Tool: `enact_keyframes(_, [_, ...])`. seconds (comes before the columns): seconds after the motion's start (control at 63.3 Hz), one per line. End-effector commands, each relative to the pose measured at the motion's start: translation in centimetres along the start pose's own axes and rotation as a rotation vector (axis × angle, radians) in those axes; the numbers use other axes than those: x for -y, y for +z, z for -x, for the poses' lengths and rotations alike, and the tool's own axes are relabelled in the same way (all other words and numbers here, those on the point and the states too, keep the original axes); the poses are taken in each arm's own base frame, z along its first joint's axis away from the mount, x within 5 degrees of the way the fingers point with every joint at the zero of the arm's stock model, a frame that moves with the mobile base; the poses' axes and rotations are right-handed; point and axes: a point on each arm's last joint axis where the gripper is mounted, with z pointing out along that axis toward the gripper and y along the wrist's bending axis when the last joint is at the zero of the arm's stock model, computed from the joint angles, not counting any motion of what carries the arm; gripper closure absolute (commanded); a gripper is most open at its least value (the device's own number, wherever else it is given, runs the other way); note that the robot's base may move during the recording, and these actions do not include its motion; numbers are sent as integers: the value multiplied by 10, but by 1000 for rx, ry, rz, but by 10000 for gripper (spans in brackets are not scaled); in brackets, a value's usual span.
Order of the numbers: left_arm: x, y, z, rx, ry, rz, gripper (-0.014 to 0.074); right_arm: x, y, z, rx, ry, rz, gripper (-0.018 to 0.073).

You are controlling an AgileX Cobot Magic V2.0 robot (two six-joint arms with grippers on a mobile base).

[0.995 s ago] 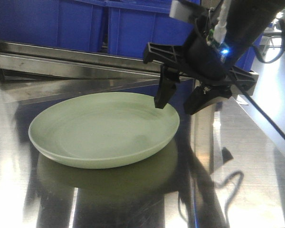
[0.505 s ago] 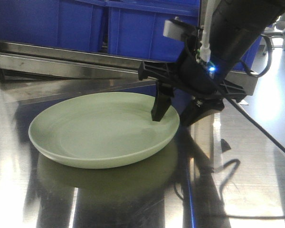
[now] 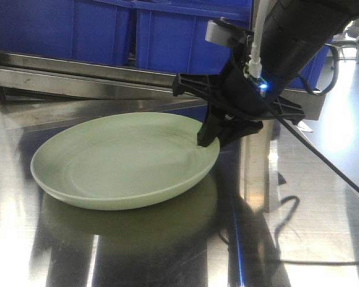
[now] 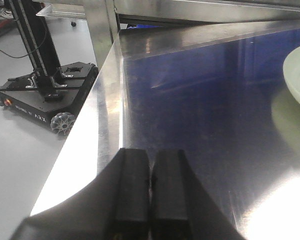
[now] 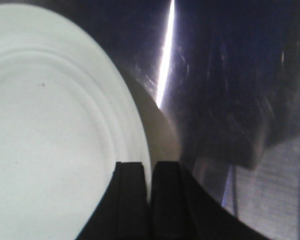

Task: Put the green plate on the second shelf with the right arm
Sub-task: 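Close the right gripper on the plate rim and lift it up, then raise the held plate high above the table with the right gripper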

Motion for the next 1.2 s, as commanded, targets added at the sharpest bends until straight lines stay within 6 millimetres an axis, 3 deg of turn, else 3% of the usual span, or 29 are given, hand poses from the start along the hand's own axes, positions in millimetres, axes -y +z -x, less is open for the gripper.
enact_keyframes(0.0, [2, 3, -7, 43, -2, -16, 472, -15, -28, 26, 185, -9, 65, 505])
enact_keyframes(0.174, [2, 3, -7, 43, -2, -16, 472, -22, -54, 36, 279, -15, 101, 505])
enact_keyframes(0.632, [2, 3, -7, 43, -2, -16, 472, -35, -159, 55, 605, -105, 190, 505])
enact_keyframes(0.789, [2, 3, -7, 43, -2, -16, 472, -22, -185, 51, 692, -127, 165, 505])
enact_keyframes(0.932, [2, 3, -7, 43, -2, -16, 472, 4, -207, 42, 777, -94, 114, 505])
enact_keyframes(1.184, [2, 3, -7, 43, -2, -16, 472, 46, -236, 6, 869, -29, 8, 505])
